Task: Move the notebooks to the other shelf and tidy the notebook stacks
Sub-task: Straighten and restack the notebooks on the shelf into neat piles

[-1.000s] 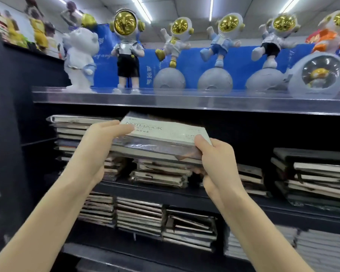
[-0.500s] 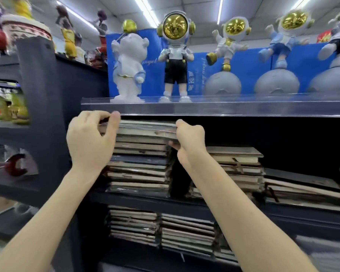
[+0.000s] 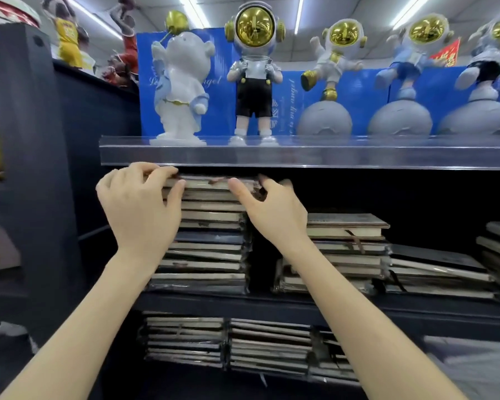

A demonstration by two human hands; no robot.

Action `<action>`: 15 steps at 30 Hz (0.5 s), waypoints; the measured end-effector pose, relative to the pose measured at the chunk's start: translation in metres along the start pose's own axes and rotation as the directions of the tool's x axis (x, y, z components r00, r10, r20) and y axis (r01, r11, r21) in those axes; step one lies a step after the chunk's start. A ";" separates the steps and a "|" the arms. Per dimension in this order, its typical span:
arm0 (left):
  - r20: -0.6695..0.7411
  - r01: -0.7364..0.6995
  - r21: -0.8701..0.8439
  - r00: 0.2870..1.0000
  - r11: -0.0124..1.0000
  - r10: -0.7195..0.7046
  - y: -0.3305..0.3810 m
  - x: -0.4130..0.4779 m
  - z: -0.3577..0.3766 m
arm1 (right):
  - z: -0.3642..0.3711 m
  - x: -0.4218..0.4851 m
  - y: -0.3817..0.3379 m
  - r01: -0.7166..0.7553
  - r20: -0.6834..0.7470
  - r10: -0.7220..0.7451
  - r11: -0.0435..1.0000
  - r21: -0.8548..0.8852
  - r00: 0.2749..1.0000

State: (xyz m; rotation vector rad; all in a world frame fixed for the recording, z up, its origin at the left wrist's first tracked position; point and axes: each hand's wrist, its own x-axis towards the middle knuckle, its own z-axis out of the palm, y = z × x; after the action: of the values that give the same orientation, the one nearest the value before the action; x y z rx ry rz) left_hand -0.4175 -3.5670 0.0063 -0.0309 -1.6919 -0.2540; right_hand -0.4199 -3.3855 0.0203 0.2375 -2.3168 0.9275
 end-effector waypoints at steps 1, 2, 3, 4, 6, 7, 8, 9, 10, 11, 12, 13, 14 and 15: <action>-0.043 -0.024 0.009 0.999 1.000 0.024 0.009 -0.005 -0.001 | -0.003 -0.005 0.006 0.018 -0.029 -0.018 1.000 -0.002 0.999; -0.087 -0.058 -0.004 0.995 0.998 0.058 0.019 -0.010 -0.002 | -0.007 -0.011 0.015 0.055 -0.094 -0.055 0.998 0.000 0.994; -0.123 -0.102 -0.042 0.988 0.994 0.096 0.030 -0.017 -0.004 | -0.013 -0.019 0.025 0.100 -0.184 -0.099 0.995 -0.003 0.978; -0.146 -0.151 -0.098 0.980 0.984 0.136 0.044 -0.024 -0.005 | -0.021 -0.027 0.036 0.141 -0.276 -0.138 0.990 -0.011 0.951; -0.146 -0.246 -0.238 0.965 0.939 0.216 0.073 -0.038 -0.007 | -0.041 -0.042 0.064 0.182 -0.403 -0.183 0.982 -0.042 0.897; -0.125 -0.287 -0.306 0.957 0.908 0.261 0.088 -0.045 -0.005 | -0.053 -0.048 0.080 0.176 -0.440 -0.186 0.982 -0.063 0.879; -0.097 -0.322 -0.361 0.946 0.875 0.308 0.102 -0.051 -0.002 | -0.066 -0.054 0.098 0.155 -0.468 -0.178 0.984 -0.087 0.866; -0.068 -0.352 -0.402 0.932 0.845 0.356 0.115 -0.057 0.002 | -0.080 -0.059 0.117 0.115 -0.491 -0.153 0.988 -0.108 0.858; -0.042 -0.380 -0.431 0.914 0.818 0.403 0.128 -0.061 0.007 | -0.094 -0.063 0.136 0.060 -0.503 -0.115 0.991 -0.123 0.857; -0.014 -0.402 -0.456 0.895 0.794 0.445 0.140 -0.064 0.013 | -0.108 -0.065 0.157 -0.004 -0.495 -0.068 0.990 -0.141 0.866; 0.017 -0.415 -0.478 0.877 0.774 0.481 0.151 -0.067 0.018 | -0.121 -0.067 0.178 -0.071 -0.458 -0.013 0.983 -0.168 0.889; 0.049 -0.420 -0.495 0.860 0.761 0.507 0.162 -0.069 0.024 | -0.132 -0.066 0.198 -0.141 -0.386 0.057 0.971 -0.193 0.921; 0.083 -0.419 -0.507 0.846 0.754 0.526 0.172 -0.070 0.029 | -0.142 -0.064 0.217 -0.205 -0.285 0.137 0.953 -0.224 0.949; 0.118 -0.415 -0.511 0.834 0.753 0.539 0.181 -0.071 0.033 | -0.149 -0.060 0.233 -0.246 -0.176 0.203 0.931 -0.269 0.963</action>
State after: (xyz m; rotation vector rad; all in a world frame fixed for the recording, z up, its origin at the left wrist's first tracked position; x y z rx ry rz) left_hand -0.4099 -3.3756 -0.0400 -0.8961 -1.7786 -0.2673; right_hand -0.3881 -3.1174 -0.0643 -0.2169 -2.3381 0.6728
